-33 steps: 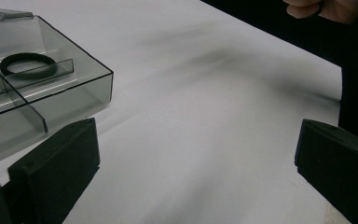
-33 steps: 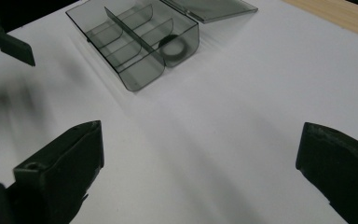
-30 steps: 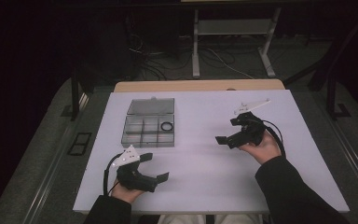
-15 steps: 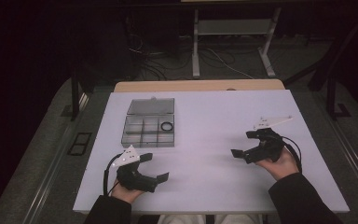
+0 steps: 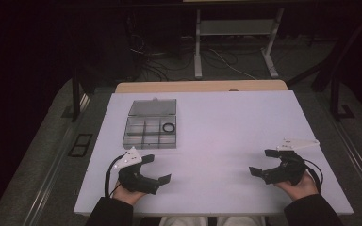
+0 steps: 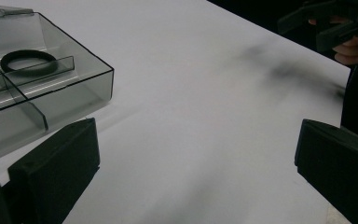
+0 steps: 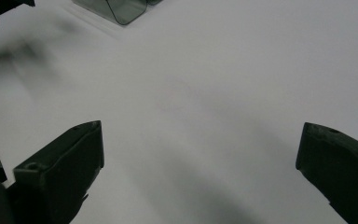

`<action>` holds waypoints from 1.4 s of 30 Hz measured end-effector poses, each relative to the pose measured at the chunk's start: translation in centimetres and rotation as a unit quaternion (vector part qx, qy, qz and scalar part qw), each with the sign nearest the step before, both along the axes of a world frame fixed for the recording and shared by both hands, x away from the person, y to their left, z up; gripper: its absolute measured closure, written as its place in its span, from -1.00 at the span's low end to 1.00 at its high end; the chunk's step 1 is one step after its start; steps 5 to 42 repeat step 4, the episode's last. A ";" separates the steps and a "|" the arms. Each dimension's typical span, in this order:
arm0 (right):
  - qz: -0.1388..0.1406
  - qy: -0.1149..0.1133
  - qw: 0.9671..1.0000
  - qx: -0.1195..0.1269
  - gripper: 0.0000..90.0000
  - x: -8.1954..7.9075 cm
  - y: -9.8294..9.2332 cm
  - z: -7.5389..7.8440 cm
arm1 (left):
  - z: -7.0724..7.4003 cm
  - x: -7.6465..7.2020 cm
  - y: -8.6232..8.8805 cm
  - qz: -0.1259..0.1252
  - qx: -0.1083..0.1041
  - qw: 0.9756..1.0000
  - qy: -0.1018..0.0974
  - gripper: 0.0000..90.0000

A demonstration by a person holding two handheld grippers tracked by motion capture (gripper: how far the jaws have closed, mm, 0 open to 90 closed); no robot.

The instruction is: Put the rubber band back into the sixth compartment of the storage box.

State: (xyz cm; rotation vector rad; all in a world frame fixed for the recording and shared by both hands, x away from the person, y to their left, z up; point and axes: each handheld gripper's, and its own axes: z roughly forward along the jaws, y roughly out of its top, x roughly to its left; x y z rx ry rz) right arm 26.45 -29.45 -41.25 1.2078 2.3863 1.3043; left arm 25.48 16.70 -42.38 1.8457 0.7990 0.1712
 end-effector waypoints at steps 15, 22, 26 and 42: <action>-0.010 0.003 1.000 0.007 -1.00 -0.6 -0.6 -1.2 | 0.0 0.1 0.0 0.000 0.001 1.000 0.000 -1.00; -0.010 0.003 1.000 0.007 -1.00 -0.6 -0.6 -1.2 | 0.0 0.1 0.0 0.000 0.001 1.000 0.000 -1.00; -0.010 0.003 1.000 0.007 -1.00 -0.6 -0.6 -1.2 | 0.0 0.1 0.0 0.000 0.001 1.000 0.000 -1.00; -0.010 0.003 1.000 0.007 -1.00 -0.6 -0.6 -1.2 | 0.0 0.1 0.0 0.000 0.001 1.000 0.000 -1.00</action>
